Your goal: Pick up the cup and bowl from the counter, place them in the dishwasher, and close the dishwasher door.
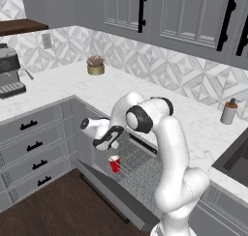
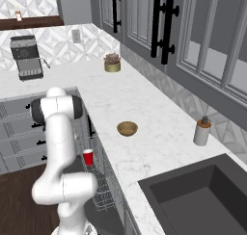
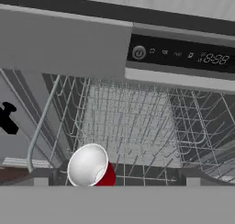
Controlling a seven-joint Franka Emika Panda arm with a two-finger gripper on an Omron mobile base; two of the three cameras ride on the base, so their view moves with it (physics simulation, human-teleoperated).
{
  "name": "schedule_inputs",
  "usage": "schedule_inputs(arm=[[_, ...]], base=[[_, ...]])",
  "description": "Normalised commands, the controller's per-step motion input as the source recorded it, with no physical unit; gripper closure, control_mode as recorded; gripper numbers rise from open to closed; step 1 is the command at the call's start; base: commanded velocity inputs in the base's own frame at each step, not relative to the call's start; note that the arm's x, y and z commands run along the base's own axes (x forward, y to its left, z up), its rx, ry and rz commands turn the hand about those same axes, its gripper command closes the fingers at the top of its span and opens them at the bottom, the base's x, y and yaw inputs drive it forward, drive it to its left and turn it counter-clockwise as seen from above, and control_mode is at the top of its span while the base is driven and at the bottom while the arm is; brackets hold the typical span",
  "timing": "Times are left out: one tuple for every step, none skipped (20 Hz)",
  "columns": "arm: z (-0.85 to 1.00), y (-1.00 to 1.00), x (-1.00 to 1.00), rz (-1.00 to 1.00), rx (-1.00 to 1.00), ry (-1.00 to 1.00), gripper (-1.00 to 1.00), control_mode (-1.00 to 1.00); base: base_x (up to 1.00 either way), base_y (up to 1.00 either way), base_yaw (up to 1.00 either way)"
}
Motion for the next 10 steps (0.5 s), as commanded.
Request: schedule_inputs(arm=[[1.00,-0.44,-0.29,0.03,0.20,0.11,-1.00,-1.00],[1.00,-0.53,-0.29,0.04,0.21,0.12,-1.00,-1.00],[1.00,-0.60,-0.19,0.06,0.23,0.17,-1.00,-1.00],[1.00,-0.57,-0.20,0.07,0.20,0.15,-1.00,-1.00],[1.00,-0.56,-0.17,0.08,0.19,0.16,-1.00,-1.00],[1.00,-0.56,-0.24,0.09,0.16,0.13,-1.00,-1.00],[1.00,-0.55,-0.29,0.09,0.16,0.13,-1.00,-1.00],[1.00,-0.56,-0.24,0.09,0.15,0.14,-1.00,-1.00],[1.00,-0.54,-0.27,0.09,0.13,0.13,-1.00,-1.00],[1.00,-0.59,-0.21,0.10,0.12,0.15,-1.00,-1.00]], base=[[0.00,0.00,0.00],[0.00,0.00,0.00],[0.00,0.00,0.00],[0.00,0.00,0.00],[0.00,0.00,0.00],[0.00,0.00,0.00],[0.00,0.00,0.00],[0.00,0.00,0.00],[0.00,0.00,0.00],[0.00,0.00,0.00]])
